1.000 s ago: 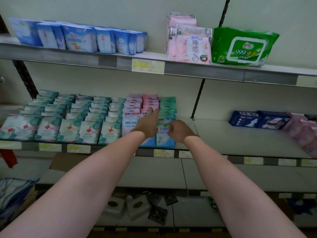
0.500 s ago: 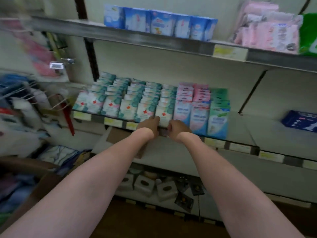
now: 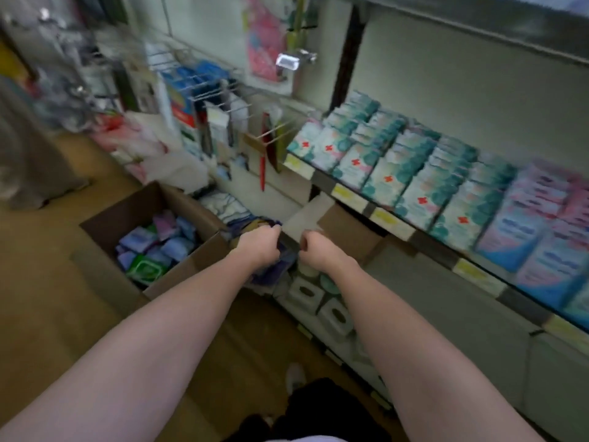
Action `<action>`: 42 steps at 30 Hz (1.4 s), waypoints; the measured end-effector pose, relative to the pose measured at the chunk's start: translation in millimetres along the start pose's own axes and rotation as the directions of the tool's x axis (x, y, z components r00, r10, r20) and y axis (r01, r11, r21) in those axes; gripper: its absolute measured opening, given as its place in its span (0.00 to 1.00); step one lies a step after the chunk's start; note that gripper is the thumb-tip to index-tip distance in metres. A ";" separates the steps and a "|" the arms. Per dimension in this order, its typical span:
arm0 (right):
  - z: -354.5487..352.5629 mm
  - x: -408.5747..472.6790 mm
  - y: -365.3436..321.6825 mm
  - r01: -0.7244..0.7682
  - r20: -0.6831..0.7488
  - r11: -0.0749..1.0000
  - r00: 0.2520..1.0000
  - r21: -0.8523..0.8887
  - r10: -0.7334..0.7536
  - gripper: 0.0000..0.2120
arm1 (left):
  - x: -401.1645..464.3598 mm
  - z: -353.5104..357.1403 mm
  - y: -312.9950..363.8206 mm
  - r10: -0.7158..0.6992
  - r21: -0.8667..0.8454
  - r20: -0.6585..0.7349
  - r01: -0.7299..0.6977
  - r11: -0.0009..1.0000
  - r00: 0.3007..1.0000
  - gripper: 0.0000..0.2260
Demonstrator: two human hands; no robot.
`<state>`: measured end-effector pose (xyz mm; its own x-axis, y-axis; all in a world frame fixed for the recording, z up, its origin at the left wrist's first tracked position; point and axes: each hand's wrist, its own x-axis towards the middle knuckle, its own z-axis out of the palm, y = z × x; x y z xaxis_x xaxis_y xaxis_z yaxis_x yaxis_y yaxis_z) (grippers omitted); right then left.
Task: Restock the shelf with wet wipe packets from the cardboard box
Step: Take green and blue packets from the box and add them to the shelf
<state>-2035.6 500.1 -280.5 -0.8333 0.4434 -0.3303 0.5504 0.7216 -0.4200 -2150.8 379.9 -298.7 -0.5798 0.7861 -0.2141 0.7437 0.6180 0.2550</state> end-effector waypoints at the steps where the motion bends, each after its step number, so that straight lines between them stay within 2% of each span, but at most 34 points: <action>1: 7.8 9.5 -11.1 0.033 0.010 0.999 0.999 -0.018 -0.032 0.02 | -2.0 3.9 -15.1 -0.033 -0.008 0.013 0.033 0.999 0.999 0.16; 3: 25.4 30.0 -31.5 0.102 0.049 0.993 0.994 -0.060 -0.099 0.02 | -6.2 10.9 -44.9 -0.117 -0.012 0.043 0.118 0.993 0.992 0.17; 7: 62.2 74.5 -69.7 0.195 0.147 0.976 0.973 -0.099 -0.179 0.04 | -12.5 21.1 -101.5 -0.253 -0.039 0.048 0.255 0.966 0.966 0.09; 13: 107.7 138.7 -121.4 0.279 0.301 0.960 0.917 -0.021 -0.260 0.04 | -14.9 20.4 -168.4 -0.460 -0.081 0.090 0.467 0.881 0.883 0.17; 17: 120.2 175.7 -154.8 0.368 0.370 0.930 0.861 0.021 -0.349 0.04 | -7.4 13.8 -199.6 -0.554 -0.137 0.099 0.563 0.815 0.826 0.14; 25: 140.5 227.1 -193.1 0.420 0.472 0.908 0.798 0.008 -0.374 0.03 | -0.9 9.7 -247.6 -0.672 -0.123 0.189 0.696 0.707 0.716 0.15; 31: 168.6 261.3 -219.6 0.392 0.508 0.919 0.802 -0.051 -0.314 0.05 | 6.0 23.2 -301.6 -0.667 -0.146 0.257 0.710 0.689 0.699 0.15; 34: 183.8 276.4 -235.2 0.331 0.490 0.941 0.832 -0.065 -0.259 0.05 | 15.4 33.6 -336.2 -0.629 -0.169 0.290 0.686 0.708 0.721 0.15; 38: 209.3 284.2 -254.1 0.218 0.485 0.971 0.863 -0.097 -0.145 0.13 | 24.6 44.7 -376.9 -0.564 -0.185 0.335 0.639 0.746 0.755 0.15; 42: 243.3 301.5 -272.0 0.110 0.458 0.992 0.886 -0.060 -0.071 0.17 | 36.7 64.4 -417.7 -0.492 -0.164 0.353 0.571 0.804 0.796 0.20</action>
<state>-2423.9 308.2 -471.5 -0.7533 0.0984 -0.6503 0.4514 0.7964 -0.4024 -2461.2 149.9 -473.8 -0.7099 0.3171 -0.6289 0.2126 0.9477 0.2379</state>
